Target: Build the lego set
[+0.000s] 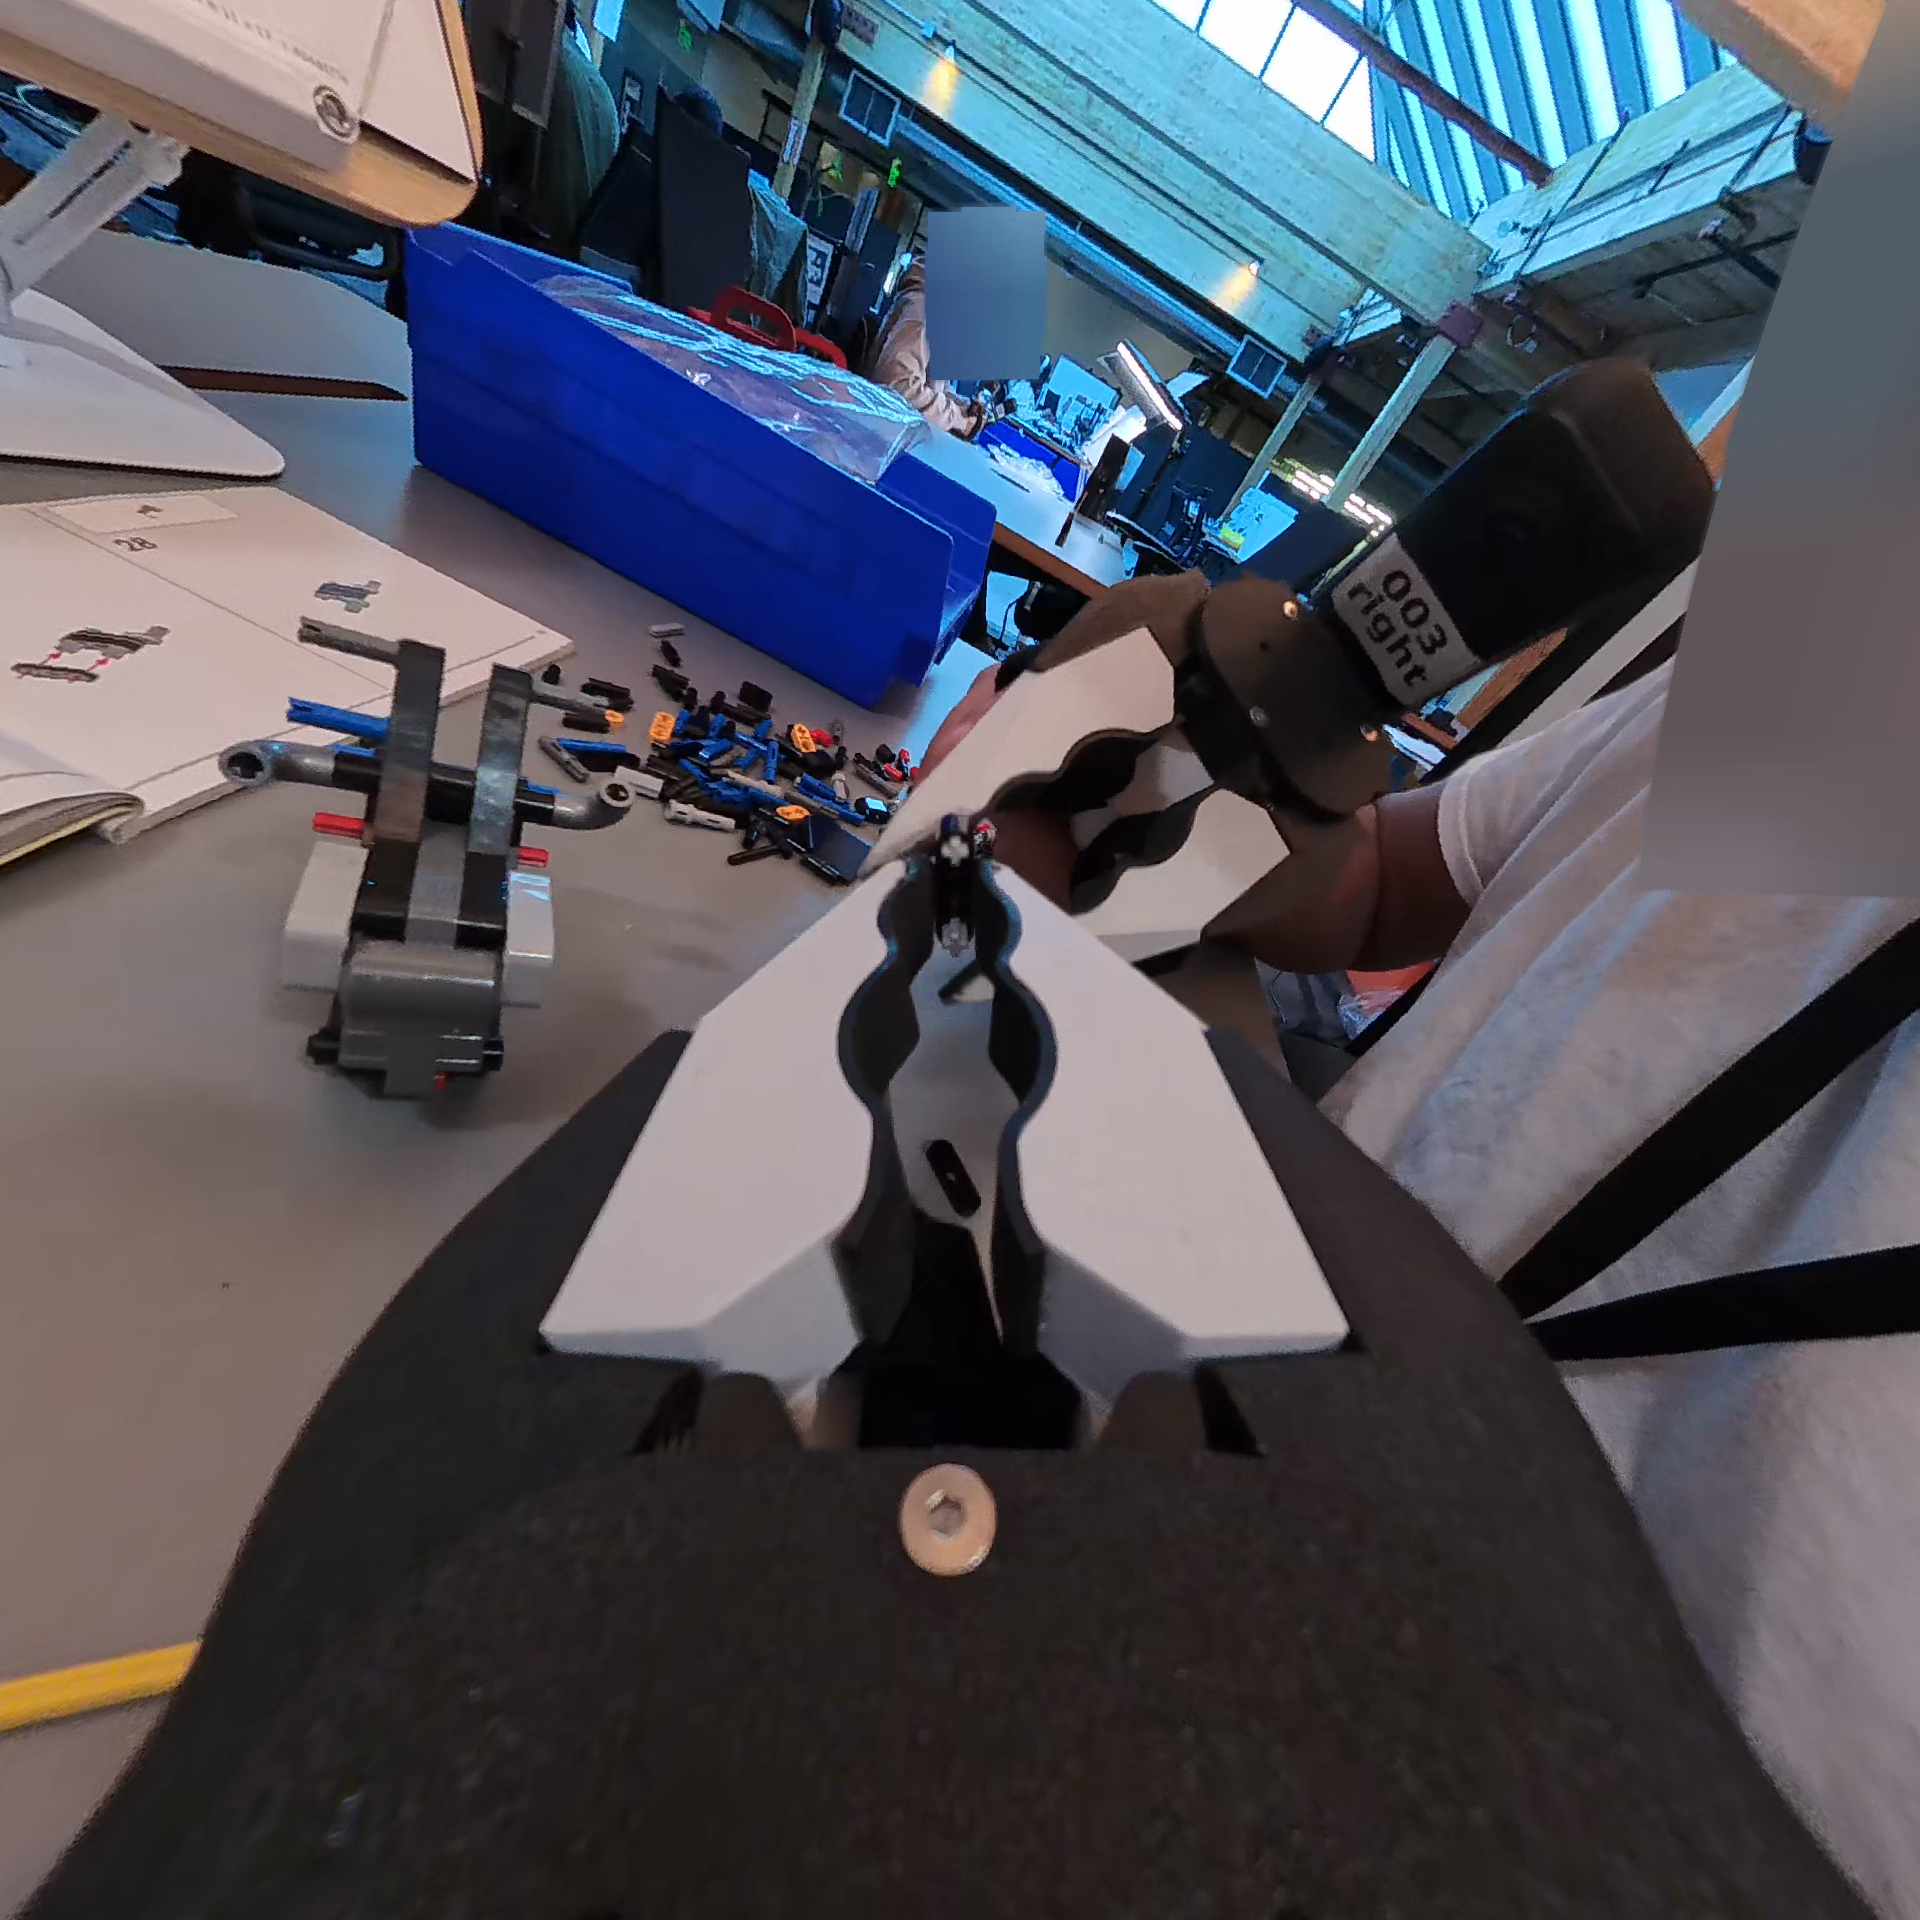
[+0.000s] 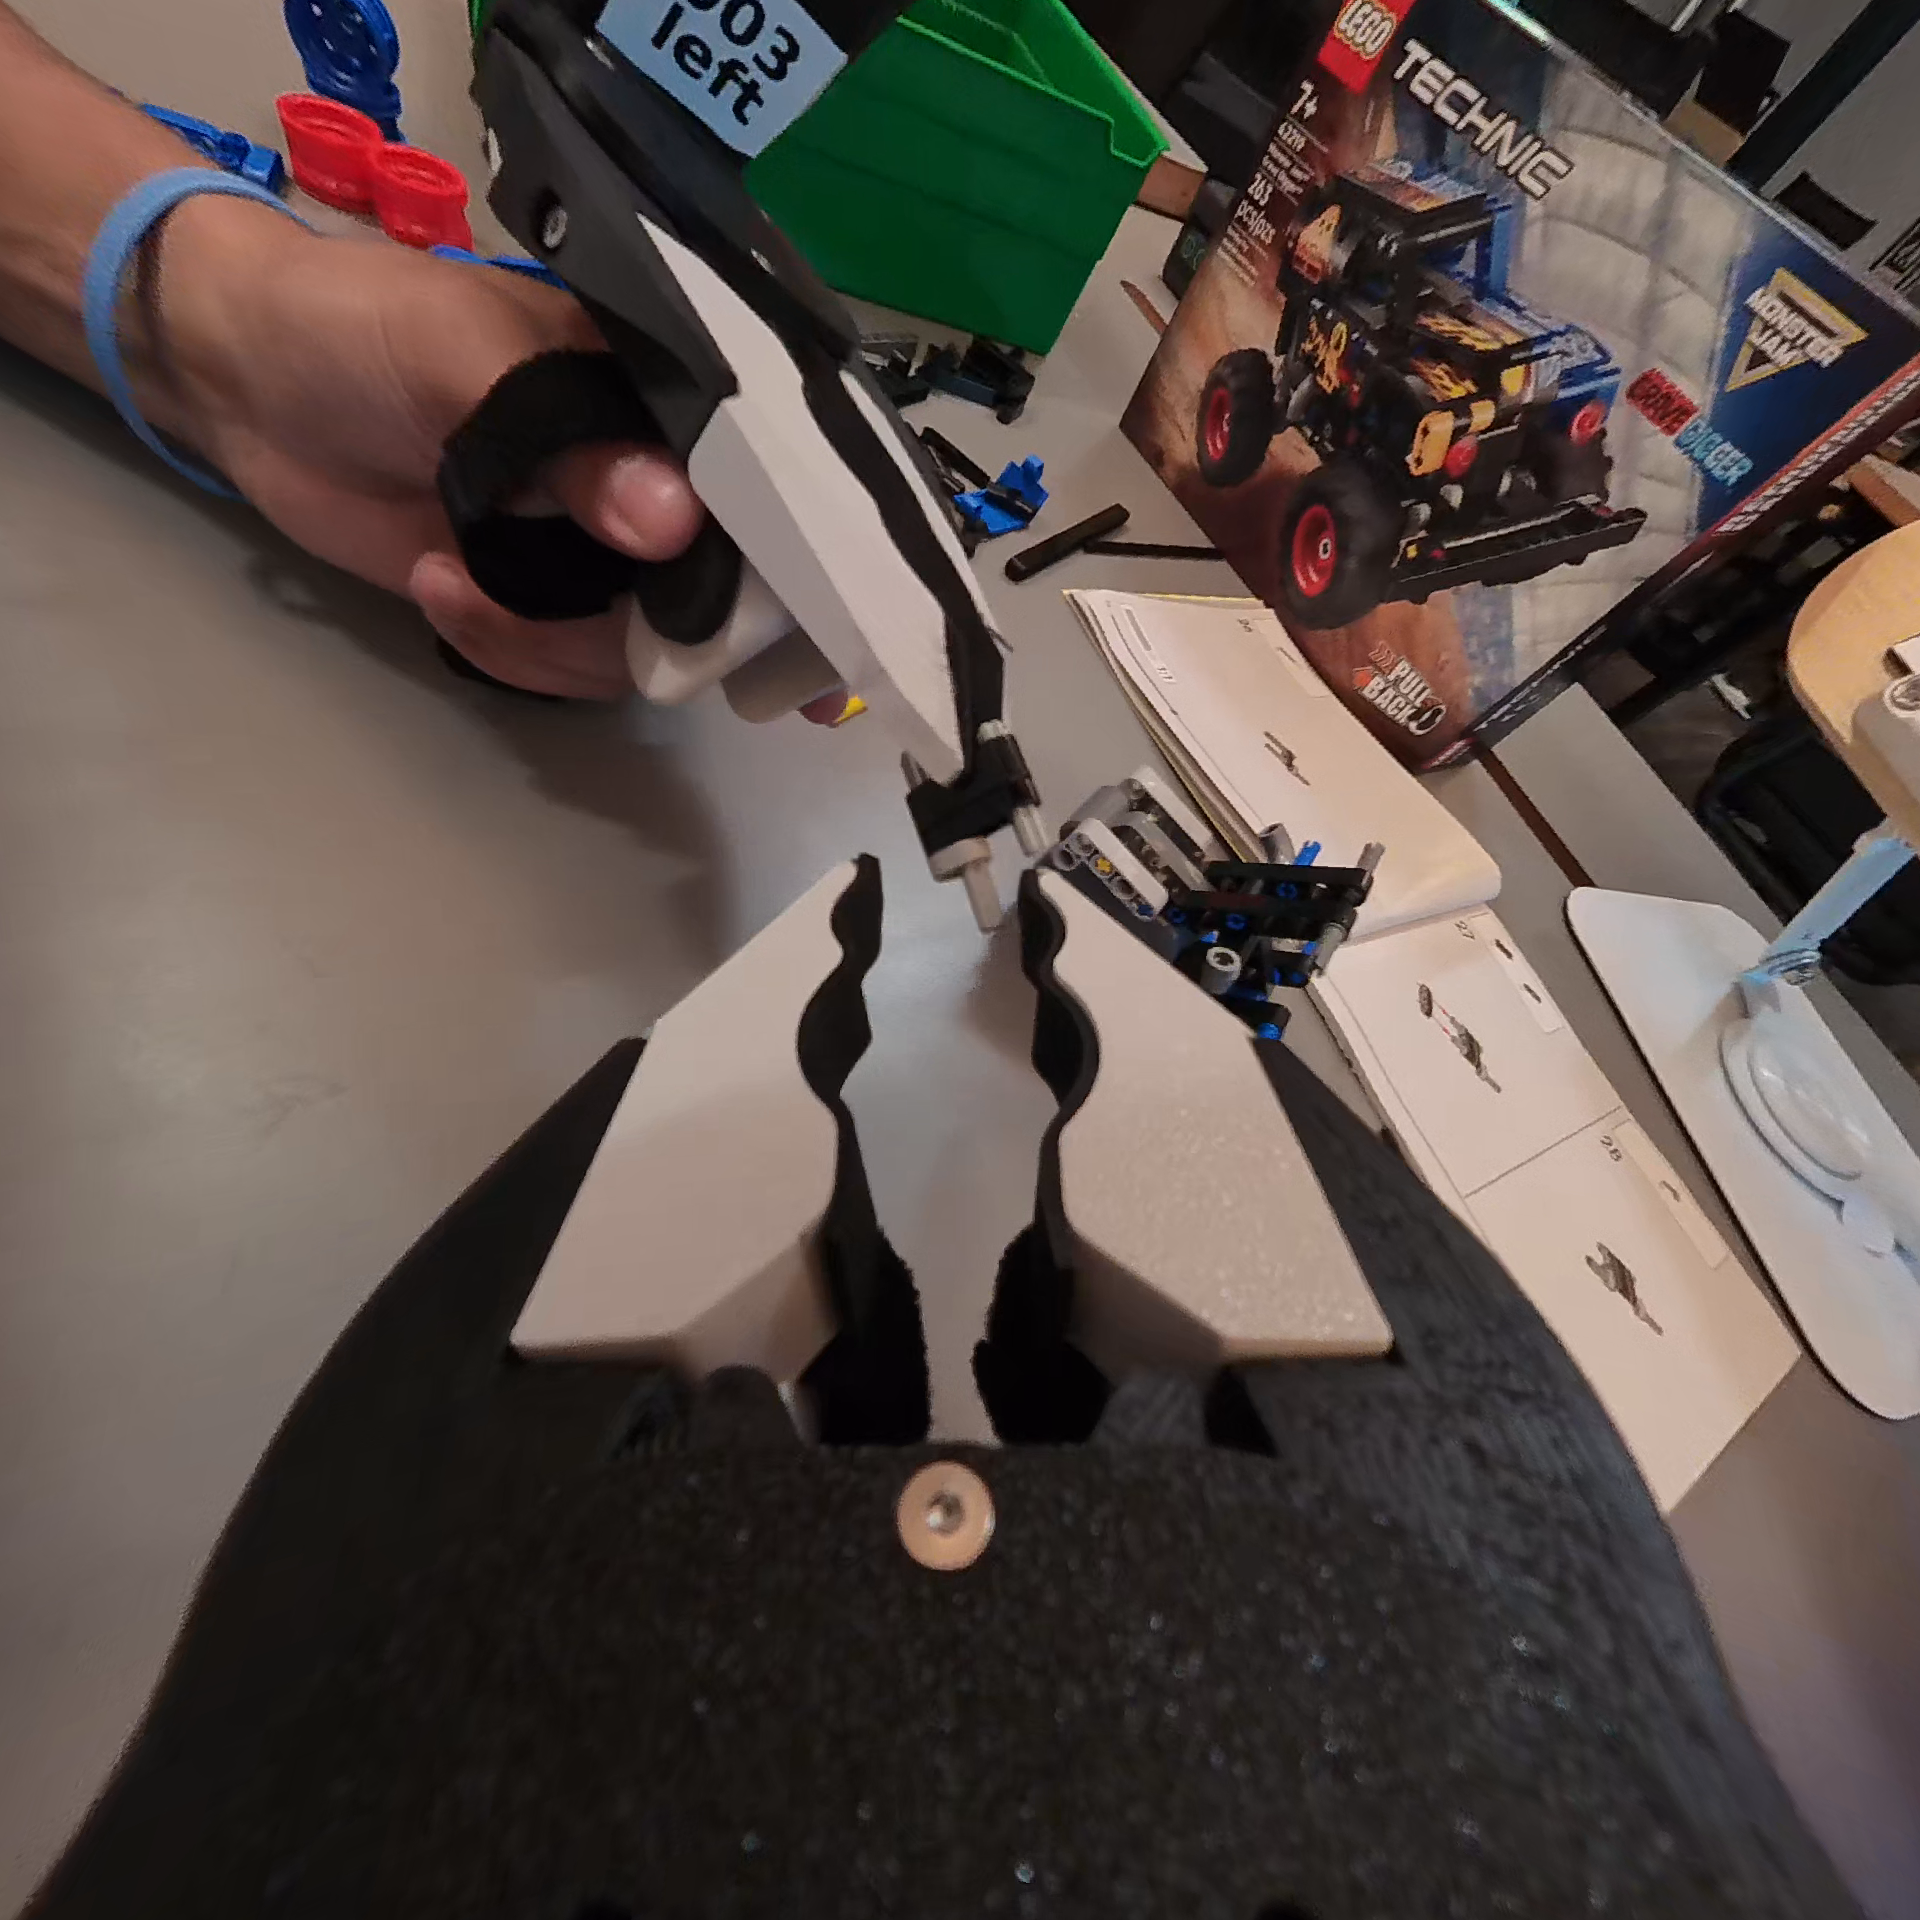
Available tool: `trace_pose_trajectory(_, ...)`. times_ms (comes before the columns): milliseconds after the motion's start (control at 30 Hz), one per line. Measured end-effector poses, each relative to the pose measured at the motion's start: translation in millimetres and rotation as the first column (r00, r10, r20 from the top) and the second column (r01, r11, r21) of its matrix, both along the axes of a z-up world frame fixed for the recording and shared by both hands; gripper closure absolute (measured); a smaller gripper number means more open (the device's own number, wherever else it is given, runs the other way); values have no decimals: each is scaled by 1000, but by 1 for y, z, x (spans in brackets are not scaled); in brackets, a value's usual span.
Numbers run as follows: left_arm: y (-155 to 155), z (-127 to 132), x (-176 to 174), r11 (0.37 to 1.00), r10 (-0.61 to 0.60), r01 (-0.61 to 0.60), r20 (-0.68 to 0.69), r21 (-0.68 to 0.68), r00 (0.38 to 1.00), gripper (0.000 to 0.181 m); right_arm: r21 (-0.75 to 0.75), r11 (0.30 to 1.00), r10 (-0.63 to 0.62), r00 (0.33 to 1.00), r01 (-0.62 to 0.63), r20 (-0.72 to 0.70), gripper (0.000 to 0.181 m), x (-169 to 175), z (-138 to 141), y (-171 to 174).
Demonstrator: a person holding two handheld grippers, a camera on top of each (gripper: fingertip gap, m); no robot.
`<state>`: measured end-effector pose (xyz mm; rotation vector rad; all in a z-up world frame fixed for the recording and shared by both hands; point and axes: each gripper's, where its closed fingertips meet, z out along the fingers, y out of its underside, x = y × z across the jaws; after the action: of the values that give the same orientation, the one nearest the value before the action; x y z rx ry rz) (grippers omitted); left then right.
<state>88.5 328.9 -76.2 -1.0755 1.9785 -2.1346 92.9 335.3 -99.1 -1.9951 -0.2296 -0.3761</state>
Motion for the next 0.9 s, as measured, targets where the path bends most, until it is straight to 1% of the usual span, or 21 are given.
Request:
trace_pose_trajectory(33,0,0,0,1000,-8,8,-1,2,1000,176,7,1000,7,1000,-7,3,156,1,1,-1)
trace_pose_trajectory(67,0,0,-2,1000,-30,30,-5,0,1000,176,17,999,30,999,-30,-13,156,0,3,-3)
trace_pose_trajectory(133,-1,-1,-5,998,-63,63,-5,1,998,176,57,994,101,989,-95,-109,156,-7,8,-6)
trace_pose_trajectory(200,-3,0,-8,997,-83,83,0,6,997,176,72,992,115,973,-103,-199,156,-4,10,-9)
trace_pose_trajectory(267,-5,0,-9,996,-93,93,7,9,996,176,79,987,159,948,-143,-276,160,-8,10,-11)
trace_pose_trajectory(300,-5,1,-10,995,-96,95,13,6,995,176,88,984,175,937,-156,-302,163,-10,10,-11)
trace_pose_trajectory(333,-5,1,-10,995,-98,98,14,6,995,176,89,980,197,927,-177,-318,171,-14,9,-11)
trace_pose_trajectory(367,-5,1,-10,995,-99,99,12,7,995,176,80,979,203,925,-187,-322,173,-16,7,-11)
trace_pose_trajectory(433,-5,-1,-10,995,-100,100,8,15,995,176,71,978,209,925,-196,-317,174,-17,4,-9)
trace_pose_trajectory(533,-4,-2,-6,996,-61,57,48,70,997,176,78,981,195,900,-179,-389,176,-16,2,-6)
trace_pose_trajectory(600,-4,-4,-3,991,-34,24,74,129,997,174,94,980,197,852,-174,-484,177,-17,1,-5)
trace_pose_trajectory(667,-3,-3,-2,987,-22,7,95,160,995,172,127,977,212,781,-169,-588,177,-18,3,-4)
trace_pose_trajectory(733,-2,-1,-2,982,-13,-12,131,188,991,158,164,975,222,722,-151,-655,177,-16,7,-3)
trace_pose_trajectory(800,0,0,-2,969,2,-48,188,243,982,151,190,973,228,678,-130,-699,177,-12,10,-4)
trace_pose_trajectory(867,1,-3,-2,938,11,-104,272,331,962,148,211,971,236,636,-116,-735,177,-9,12,-4)
trace_pose_trajectory(900,2,-6,0,908,16,-149,324,391,946,148,228,967,250,605,-114,-756,177,-10,15,-4)
